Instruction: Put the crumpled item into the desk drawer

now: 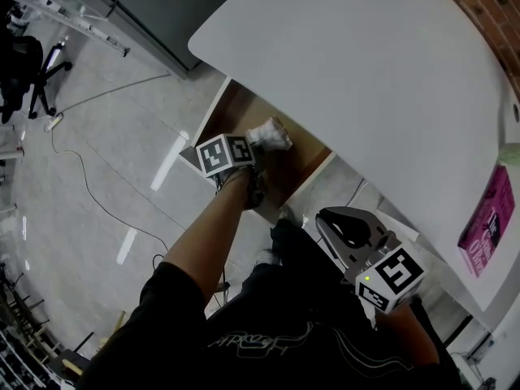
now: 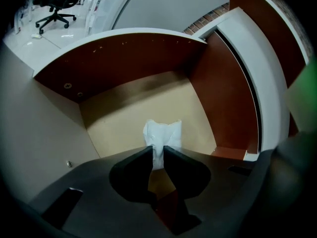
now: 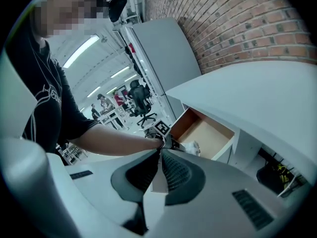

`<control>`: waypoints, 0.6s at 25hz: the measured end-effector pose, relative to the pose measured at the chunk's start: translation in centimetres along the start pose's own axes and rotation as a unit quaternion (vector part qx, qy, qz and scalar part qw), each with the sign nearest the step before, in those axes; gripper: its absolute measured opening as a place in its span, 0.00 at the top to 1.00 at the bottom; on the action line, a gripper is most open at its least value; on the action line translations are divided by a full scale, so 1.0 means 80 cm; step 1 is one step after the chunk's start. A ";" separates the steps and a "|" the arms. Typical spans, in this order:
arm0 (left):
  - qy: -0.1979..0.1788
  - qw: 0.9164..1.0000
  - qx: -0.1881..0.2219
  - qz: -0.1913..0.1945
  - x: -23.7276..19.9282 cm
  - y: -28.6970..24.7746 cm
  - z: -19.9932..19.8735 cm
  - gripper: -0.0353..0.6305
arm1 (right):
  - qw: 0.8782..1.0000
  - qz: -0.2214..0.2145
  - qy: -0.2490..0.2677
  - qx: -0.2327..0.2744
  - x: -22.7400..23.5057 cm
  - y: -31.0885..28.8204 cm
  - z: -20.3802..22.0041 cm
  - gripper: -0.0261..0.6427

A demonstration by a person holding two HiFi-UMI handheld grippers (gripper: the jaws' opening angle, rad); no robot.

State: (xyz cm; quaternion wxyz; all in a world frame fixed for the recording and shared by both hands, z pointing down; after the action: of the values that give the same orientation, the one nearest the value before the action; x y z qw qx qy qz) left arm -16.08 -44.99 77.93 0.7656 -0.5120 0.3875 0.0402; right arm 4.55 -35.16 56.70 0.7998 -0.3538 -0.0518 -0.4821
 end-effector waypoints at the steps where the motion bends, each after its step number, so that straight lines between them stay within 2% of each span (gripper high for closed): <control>1: -0.001 1.000 0.002 -0.002 -0.001 -0.002 -0.002 0.86 | 1.000 0.000 0.000 0.001 0.000 0.000 0.001 0.88; 2: -0.002 1.000 0.003 -0.002 -0.002 -0.004 -0.003 0.84 | 1.000 0.000 0.000 0.001 0.001 0.000 0.002 0.88; 6: 0.024 1.000 0.004 0.011 -0.001 -0.011 -0.004 0.65 | 1.000 0.002 -0.002 0.007 0.003 0.000 0.004 0.88; 8: 0.041 0.999 0.018 0.020 0.002 -0.008 -0.007 0.59 | 1.000 0.003 -0.009 0.010 0.002 0.001 0.005 0.88; 10: 0.056 0.997 0.042 0.026 0.005 0.002 -0.011 0.49 | 1.000 0.001 -0.015 0.011 -0.001 0.004 0.005 0.88; 15: 0.046 0.995 0.079 0.046 0.028 0.045 -0.023 0.42 | 1.000 -0.005 -0.017 0.016 -0.019 0.016 -0.011 0.88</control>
State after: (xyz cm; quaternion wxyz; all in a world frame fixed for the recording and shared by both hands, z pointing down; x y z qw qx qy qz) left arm -17.17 -45.59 73.48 0.7823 -0.4327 0.4476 0.0206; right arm 4.52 -34.26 54.74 0.8022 -0.3487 -0.0752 -0.4788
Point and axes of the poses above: the fingertips, and each gripper's own axes: y backward along the fingers, x to its right, z out of its underside, the point moved 7 cm from there along y, backward along the fingers, and after that the axes turned 2 degrees about x, right-handed, at the moved point
